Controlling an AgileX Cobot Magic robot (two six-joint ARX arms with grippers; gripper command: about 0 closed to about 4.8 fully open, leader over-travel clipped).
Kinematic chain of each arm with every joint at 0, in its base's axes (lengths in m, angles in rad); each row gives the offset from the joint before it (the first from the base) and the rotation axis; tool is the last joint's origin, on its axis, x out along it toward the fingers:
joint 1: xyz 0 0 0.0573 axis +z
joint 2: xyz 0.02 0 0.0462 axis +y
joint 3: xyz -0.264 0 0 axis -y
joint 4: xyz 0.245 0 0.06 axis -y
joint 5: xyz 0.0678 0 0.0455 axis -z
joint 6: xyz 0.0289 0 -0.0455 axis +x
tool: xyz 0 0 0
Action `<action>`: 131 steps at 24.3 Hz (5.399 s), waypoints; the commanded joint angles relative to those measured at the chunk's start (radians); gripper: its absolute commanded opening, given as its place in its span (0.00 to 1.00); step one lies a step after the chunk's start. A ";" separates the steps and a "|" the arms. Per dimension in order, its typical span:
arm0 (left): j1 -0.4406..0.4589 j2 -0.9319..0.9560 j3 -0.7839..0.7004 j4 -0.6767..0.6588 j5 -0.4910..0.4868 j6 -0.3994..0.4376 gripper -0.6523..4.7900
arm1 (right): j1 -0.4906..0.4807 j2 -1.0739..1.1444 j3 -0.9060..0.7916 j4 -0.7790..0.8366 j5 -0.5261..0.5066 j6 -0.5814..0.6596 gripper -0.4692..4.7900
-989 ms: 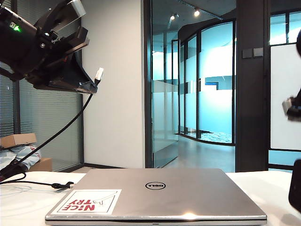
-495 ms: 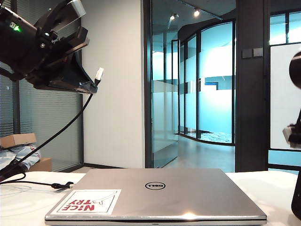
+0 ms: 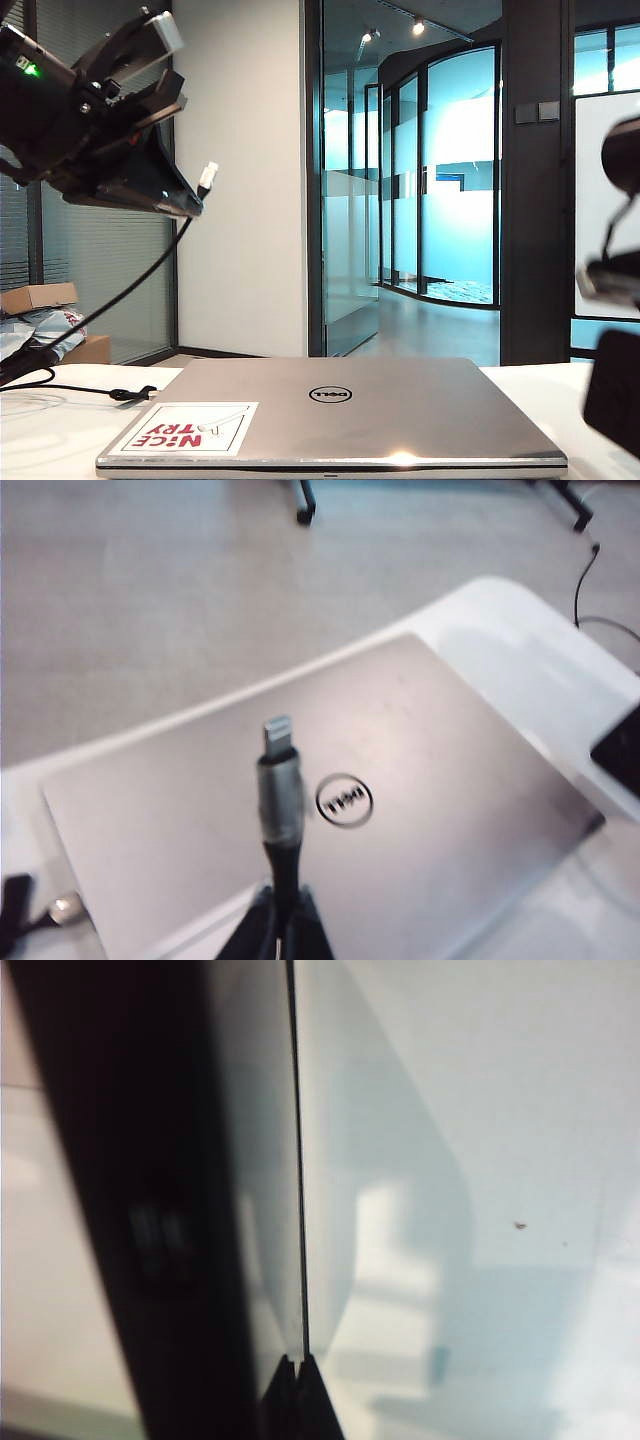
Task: Pick up the charging cable and the phone, plug the charging cable into the charging port on the phone, and finally place them back on the table.
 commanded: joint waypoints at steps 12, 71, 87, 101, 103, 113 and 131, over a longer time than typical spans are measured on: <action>-0.321 0.037 0.002 -0.080 0.005 -0.186 0.11 | 0.001 -0.120 0.066 0.430 -0.556 0.238 0.09; -0.425 0.135 0.002 0.055 0.005 -0.568 0.11 | 0.164 0.069 -0.154 1.476 -0.764 0.804 0.09; -0.425 0.136 0.002 0.070 0.005 -0.567 0.11 | 0.113 0.070 -0.154 1.506 -0.885 0.832 0.09; -0.425 0.136 0.002 0.070 0.005 -0.567 0.11 | 0.122 0.070 -0.154 1.528 -0.870 0.839 0.09; -0.425 0.136 0.002 0.070 0.005 -0.567 0.11 | 0.127 0.070 -0.154 1.530 -0.867 0.838 0.09; -0.425 0.135 0.002 0.070 0.005 -0.567 0.11 | 0.128 0.071 -0.154 1.547 -0.867 0.832 0.09; -0.425 0.135 0.002 0.070 0.005 -0.568 0.11 | 0.152 0.071 -0.154 1.573 -0.888 0.809 0.09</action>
